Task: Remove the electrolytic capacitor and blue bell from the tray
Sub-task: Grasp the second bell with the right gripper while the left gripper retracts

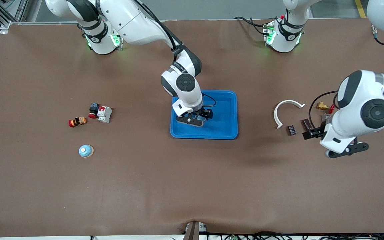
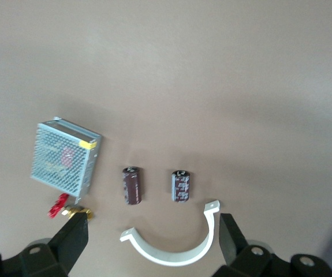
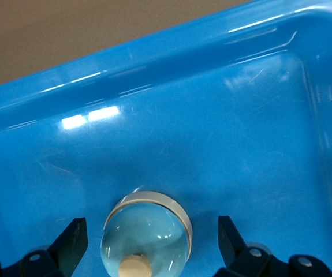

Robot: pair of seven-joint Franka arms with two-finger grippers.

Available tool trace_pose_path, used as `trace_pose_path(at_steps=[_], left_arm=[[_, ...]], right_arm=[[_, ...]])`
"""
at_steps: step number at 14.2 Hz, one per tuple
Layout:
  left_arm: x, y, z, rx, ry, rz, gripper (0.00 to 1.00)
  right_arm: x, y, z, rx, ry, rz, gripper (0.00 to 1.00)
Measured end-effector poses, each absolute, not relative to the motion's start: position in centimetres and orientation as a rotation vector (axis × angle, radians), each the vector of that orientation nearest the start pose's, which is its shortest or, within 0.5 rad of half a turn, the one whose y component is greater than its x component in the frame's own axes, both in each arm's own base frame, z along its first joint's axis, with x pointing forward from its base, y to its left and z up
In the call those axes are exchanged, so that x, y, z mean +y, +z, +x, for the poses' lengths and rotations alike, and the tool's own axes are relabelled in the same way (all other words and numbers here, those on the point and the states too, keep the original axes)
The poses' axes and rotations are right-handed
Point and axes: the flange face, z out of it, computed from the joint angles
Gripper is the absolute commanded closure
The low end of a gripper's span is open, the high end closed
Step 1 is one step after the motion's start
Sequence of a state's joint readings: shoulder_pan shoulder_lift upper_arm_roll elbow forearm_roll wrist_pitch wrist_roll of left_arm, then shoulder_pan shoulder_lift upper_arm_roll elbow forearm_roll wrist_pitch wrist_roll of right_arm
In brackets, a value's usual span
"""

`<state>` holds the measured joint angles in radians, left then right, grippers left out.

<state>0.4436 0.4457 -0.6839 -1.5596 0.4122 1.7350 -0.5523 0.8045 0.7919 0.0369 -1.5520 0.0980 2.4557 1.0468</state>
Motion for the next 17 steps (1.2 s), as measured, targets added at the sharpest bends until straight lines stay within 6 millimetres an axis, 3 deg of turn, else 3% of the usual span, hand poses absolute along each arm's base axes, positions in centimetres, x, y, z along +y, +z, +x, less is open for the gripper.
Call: trace_pose_path(at_steps=[3,6,7,13,17], left_arm=[[-6.9,49.0,64.7,-0.328,0.087,-2.981,0.00],[-7.0,54.8,63.2,-0.363,0.034,-3.014,0.00],[-7.0,56.2,62.5,-0.377,0.043,-3.021,0.00],[-6.6,58.8,60.4,-0.294,0.131,-3.069,0.00],[-4.1,62.6,58.2,-0.261,0.096,-3.098,0.00]], right_arm=[[53.0,19.0,47.9,0.434,0.014,-2.967,0.41],[53.0,19.1,48.0,0.436,0.012,-2.965,0.54],[53.0,19.1,48.0,0.436,0.011,-2.964,0.55],[53.4,19.9,48.5,0.436,-0.004,-2.950,0.57],[53.3,21.9,49.5,0.446,0.008,-2.963,0.57]])
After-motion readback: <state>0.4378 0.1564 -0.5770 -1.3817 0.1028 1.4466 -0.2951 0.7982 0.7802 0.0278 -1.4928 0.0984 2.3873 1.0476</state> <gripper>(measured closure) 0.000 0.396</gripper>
